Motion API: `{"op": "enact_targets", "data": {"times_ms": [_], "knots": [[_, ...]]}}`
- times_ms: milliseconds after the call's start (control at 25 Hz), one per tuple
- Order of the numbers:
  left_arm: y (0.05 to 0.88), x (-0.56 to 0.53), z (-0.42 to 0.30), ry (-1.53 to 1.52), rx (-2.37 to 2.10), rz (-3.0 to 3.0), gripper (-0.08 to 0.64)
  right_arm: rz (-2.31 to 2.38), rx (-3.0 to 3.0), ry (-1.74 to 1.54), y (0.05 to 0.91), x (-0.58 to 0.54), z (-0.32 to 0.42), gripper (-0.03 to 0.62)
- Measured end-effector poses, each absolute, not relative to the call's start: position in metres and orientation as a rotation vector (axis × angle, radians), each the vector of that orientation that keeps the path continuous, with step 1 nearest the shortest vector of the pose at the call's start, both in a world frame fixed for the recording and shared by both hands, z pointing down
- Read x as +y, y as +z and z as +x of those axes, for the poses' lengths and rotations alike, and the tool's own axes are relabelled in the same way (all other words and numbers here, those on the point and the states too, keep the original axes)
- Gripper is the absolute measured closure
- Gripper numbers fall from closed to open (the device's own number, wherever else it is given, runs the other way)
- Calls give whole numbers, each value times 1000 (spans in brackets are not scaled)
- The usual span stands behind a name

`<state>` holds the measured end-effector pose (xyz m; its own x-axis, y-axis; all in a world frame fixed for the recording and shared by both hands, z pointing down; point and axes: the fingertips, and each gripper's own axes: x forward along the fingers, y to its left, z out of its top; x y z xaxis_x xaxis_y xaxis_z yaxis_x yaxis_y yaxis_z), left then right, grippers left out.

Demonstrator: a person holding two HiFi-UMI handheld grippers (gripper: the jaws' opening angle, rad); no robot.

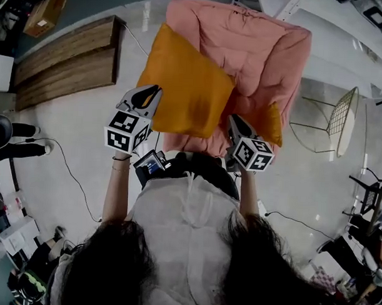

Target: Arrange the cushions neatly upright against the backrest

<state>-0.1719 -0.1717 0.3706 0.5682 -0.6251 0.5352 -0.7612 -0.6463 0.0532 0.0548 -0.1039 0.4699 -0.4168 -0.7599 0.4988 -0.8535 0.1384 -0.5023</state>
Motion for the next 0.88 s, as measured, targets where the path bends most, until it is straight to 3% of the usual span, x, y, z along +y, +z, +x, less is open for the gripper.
{"op": "enact_targets", "data": {"times_ms": [440, 480, 560, 880], "knots": [[375, -252, -166, 812, -1307, 2434, 528, 1502, -2260, 1194, 562, -176, 94, 526], [375, -259, -165, 825, -1306, 2430, 506, 1493, -2254, 1197, 571, -181, 96, 526], [379, -271, -163, 866, -1288, 2420, 347, 1486, -2244, 1212, 588, -188, 98, 526], [402, -308, -168, 985, -1278, 2305, 302, 1472, -2302, 1417, 626, -213, 101, 525]]}}
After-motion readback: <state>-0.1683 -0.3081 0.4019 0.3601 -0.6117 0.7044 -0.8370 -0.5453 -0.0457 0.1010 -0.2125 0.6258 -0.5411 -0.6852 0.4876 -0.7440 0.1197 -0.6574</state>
